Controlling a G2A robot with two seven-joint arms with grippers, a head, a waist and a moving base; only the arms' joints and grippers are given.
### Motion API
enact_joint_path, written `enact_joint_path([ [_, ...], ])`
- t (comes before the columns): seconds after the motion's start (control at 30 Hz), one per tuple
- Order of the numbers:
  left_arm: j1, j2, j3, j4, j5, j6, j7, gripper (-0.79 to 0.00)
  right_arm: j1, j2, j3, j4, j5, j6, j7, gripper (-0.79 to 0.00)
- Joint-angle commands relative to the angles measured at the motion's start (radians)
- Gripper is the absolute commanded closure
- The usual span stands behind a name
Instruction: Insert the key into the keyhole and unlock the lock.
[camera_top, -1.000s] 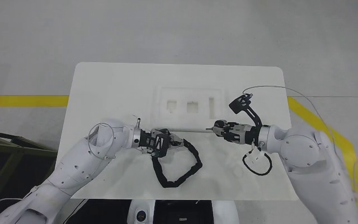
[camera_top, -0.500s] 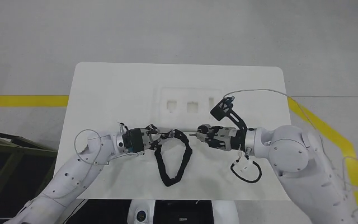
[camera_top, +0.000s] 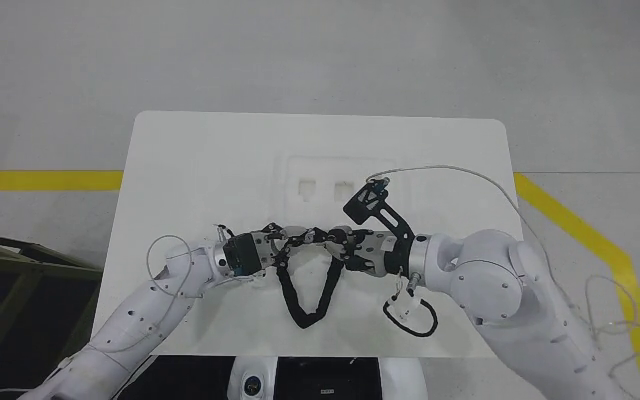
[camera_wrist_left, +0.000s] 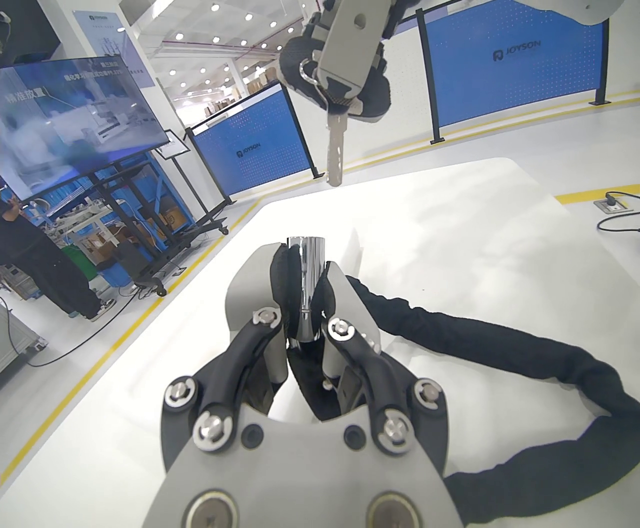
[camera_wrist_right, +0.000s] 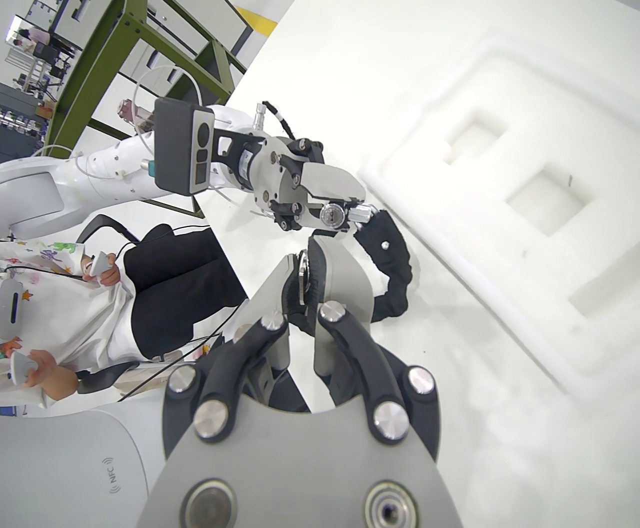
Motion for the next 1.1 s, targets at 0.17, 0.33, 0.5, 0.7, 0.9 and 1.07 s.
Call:
enact_joint_path([
  [0.17,-0.048,-0.024,0.042,0.076,0.037,0.027,0.077,0.0,0.035,-0.009,-0.034,0.014,-0.021,0.059,0.006,0.0],
  [0.33,-0.062,-0.037,0.053,0.099,0.037,0.058,0.084,0.0,0.05,-0.014,-0.067,0.0,-0.078,0.134,0.019,0.0],
  [0.5,-0.062,-0.037,0.053,0.099,0.037,0.058,0.084,0.0,0.051,-0.016,-0.073,-0.003,-0.082,0.148,0.019,0.0],
  [0.7,-0.062,-0.037,0.053,0.099,0.037,0.058,0.084,0.0,0.051,-0.016,-0.073,-0.003,-0.082,0.148,0.019,0.0],
  [0.9,-0.062,-0.037,0.053,0.099,0.037,0.058,0.084,0.0,0.029,-0.016,-0.073,0.0,-0.096,0.153,-0.002,0.0],
  [1.07,-0.062,-0.037,0.053,0.099,0.037,0.058,0.084,0.0,0.038,-0.021,-0.077,0.019,-0.083,0.16,-0.003,0.0],
])
